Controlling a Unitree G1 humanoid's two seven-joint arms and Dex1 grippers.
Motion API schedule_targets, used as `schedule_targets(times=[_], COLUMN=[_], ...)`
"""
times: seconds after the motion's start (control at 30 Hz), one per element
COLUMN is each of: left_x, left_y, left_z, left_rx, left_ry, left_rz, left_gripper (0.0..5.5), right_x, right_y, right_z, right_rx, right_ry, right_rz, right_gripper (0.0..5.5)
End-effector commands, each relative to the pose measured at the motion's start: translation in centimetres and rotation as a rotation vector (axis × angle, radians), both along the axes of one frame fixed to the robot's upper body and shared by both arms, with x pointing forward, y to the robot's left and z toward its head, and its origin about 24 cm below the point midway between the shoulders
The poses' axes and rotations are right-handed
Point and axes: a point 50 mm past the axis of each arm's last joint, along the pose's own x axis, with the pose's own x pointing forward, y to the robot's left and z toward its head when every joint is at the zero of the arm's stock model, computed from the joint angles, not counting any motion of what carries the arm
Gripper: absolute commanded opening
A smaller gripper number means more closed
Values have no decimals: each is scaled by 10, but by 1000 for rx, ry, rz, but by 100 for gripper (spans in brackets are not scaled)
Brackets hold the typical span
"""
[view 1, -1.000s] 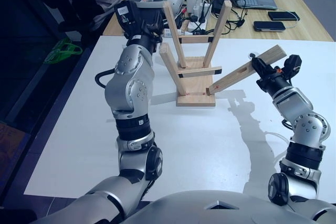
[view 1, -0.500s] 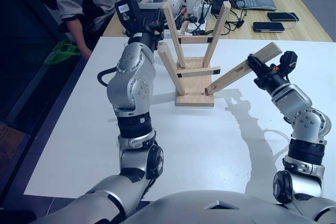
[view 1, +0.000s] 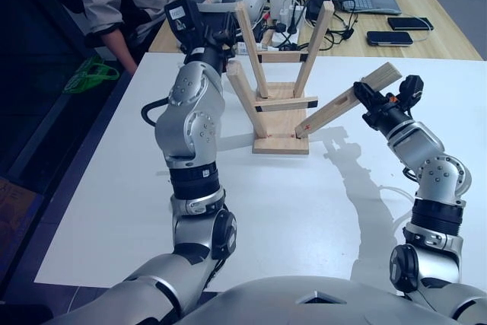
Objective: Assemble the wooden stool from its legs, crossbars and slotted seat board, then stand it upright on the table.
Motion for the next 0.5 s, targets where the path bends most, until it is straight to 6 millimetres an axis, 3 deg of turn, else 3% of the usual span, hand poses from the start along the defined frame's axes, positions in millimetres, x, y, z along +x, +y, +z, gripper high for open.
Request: schedule_targets(times=[0.03, 0.5], left_x=[1, -1], left_y=[-1, 3], left_z=[6, 8], left_rx=[-1, -8], left_ry=[-17, -30], left_rz=[1, 27], left_gripper=[316, 316], right_x=[0, 8], right_y=[4, -2], right_z=[-11, 1], right_rx=[-89, -501], right_ry=[76, 16], right_rz=[23, 101], right_gripper=[99, 99])
